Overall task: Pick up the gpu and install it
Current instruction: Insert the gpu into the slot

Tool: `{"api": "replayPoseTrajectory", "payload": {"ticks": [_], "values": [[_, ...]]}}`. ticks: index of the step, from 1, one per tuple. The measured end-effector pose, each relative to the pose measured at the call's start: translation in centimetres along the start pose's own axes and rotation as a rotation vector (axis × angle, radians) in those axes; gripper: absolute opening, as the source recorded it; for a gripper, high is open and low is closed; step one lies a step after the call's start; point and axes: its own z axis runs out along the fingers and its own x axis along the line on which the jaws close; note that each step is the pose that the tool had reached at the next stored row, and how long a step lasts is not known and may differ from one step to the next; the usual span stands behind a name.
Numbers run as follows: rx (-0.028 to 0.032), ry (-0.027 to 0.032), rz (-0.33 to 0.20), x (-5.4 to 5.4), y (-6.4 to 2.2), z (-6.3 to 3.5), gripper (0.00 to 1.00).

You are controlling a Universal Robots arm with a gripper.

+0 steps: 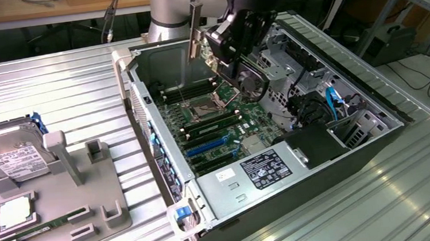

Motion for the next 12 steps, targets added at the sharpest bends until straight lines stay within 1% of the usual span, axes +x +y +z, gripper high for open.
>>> {"api": "replayPoseTrajectory", "payload": {"ticks": [12], "values": [[-0.0009,0.0051,-0.085,0.0,-0.01,0.0,0.28]]}}
